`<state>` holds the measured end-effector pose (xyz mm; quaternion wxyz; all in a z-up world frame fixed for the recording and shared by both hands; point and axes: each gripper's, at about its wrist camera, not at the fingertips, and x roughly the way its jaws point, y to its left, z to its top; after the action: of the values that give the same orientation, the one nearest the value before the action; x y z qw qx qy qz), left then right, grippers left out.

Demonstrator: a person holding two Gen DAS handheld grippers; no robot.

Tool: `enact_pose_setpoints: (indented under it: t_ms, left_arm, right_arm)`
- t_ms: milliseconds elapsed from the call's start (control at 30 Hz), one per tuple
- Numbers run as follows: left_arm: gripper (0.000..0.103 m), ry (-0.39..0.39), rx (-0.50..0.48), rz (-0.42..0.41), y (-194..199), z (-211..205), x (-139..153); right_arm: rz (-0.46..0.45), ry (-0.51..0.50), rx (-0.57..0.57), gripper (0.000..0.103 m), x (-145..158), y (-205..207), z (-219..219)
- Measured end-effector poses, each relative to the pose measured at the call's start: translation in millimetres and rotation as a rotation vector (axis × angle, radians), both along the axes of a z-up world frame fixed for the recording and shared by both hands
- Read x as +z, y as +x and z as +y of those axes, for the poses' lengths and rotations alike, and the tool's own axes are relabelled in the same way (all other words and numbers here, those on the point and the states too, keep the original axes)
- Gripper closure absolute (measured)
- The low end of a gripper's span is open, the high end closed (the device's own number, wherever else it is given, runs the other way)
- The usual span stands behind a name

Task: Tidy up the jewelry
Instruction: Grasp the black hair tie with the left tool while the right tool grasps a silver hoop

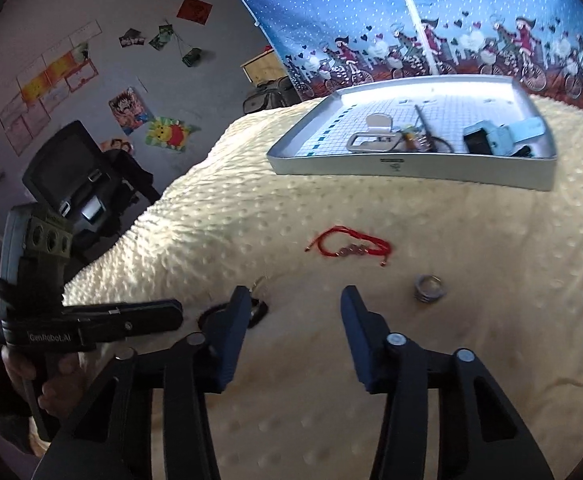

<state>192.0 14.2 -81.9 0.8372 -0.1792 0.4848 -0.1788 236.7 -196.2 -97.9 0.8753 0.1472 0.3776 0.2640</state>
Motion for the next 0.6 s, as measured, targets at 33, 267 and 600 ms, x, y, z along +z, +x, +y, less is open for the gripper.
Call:
enact_pose_setpoints:
  t_ms: [33, 267, 600]
  left_arm:
    - [0.074, -0.013, 0.0, 0.023, 4.7, 0.4, -2.8]
    - [0.084, -0.066, 0.036, 0.146, 22.7, 5.1, -21.3]
    - [0.093, -0.071, 0.011, 0.16, 28.4, -2.1, -27.2]
  right_arm:
    - [0.008, 0.011, 0.005, 0.069, -3.2, 3.5, 2.2]
    - [0.077, 0.033, 0.094, 0.082, -22.3, 25.0, 34.9]
    - [0.121, 0.042, 0.146, 0.1, -38.5, 29.0, 56.0]
